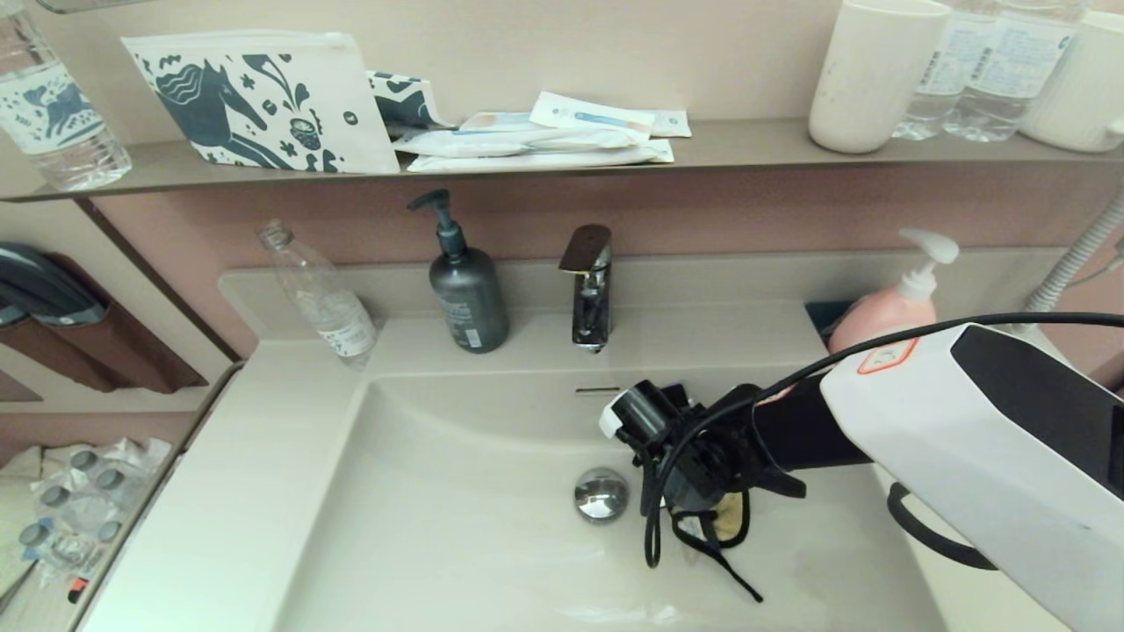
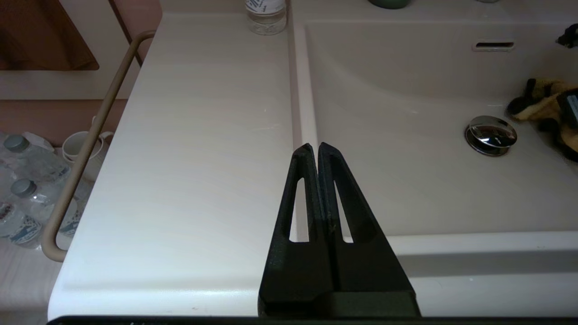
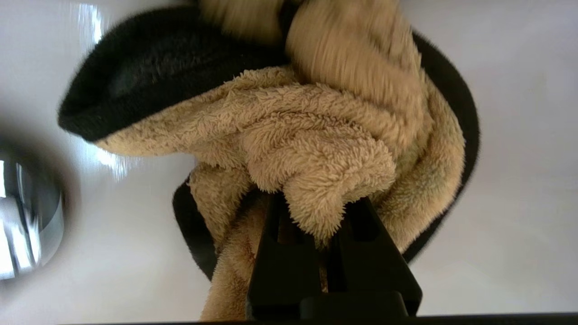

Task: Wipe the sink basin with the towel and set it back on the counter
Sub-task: Wipe the sink

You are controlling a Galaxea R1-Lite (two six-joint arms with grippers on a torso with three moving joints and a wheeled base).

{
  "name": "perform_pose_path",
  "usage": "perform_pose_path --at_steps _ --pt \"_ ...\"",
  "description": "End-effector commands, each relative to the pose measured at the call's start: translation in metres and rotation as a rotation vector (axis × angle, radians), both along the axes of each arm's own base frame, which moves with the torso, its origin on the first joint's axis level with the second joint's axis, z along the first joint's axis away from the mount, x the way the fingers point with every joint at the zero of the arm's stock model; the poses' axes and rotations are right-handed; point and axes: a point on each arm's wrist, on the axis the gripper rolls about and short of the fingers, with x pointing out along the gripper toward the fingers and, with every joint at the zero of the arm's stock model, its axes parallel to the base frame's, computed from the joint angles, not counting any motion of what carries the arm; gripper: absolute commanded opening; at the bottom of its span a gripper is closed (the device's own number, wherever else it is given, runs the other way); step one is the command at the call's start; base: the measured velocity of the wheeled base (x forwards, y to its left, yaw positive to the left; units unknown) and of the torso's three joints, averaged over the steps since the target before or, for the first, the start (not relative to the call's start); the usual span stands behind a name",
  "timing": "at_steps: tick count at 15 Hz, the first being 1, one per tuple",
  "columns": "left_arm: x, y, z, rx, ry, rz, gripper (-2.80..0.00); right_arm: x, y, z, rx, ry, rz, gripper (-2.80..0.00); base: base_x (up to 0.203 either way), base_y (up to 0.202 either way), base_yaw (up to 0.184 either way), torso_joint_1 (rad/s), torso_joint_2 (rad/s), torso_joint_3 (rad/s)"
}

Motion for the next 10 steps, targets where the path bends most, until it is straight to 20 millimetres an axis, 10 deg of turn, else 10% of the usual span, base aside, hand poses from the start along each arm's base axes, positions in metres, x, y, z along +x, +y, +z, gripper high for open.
perform_pose_path --at_steps 1,10 --pt "0.000 0.000 0.000 0.000 0.000 0.000 -2.80 0.014 0.002 -0.009 0.054 -0.070 -0.017 -2.80 0.000 0.000 0.000 0.000 0.00 0.000" --pt "0.000 0.000 0.000 0.000 0.000 0.000 -2.80 0.014 0.067 0.010 0.370 -0.340 0.143 -2.80 0.000 0.000 0.000 0.000 0.00 0.000"
